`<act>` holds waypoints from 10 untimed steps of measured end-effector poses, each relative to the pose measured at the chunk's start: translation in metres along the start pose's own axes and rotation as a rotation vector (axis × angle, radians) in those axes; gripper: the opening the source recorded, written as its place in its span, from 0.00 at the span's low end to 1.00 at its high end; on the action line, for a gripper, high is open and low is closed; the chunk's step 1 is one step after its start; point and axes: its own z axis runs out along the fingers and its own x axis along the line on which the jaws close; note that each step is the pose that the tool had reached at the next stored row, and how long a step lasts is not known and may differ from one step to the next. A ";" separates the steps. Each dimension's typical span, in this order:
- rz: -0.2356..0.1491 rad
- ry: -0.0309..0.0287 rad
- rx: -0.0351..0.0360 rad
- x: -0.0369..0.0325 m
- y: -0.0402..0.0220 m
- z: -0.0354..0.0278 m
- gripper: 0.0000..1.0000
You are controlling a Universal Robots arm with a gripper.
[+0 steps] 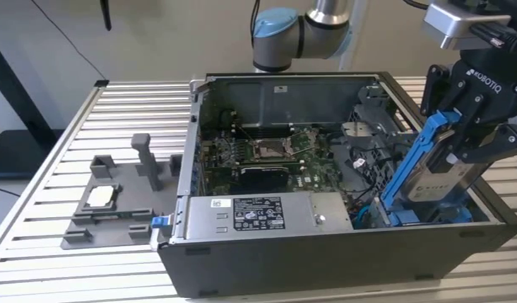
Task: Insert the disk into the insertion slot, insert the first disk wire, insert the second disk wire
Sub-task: 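Insert the disk into the insertion slot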
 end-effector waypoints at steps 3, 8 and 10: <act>0.000 -0.0062 0.0000 0.0000 -0.0003 0.0021 0.33; 0.002 -0.0148 0.0009 0.0001 -0.0010 0.0053 0.33; 0.004 -0.0162 0.0010 0.0001 -0.0014 0.0084 0.33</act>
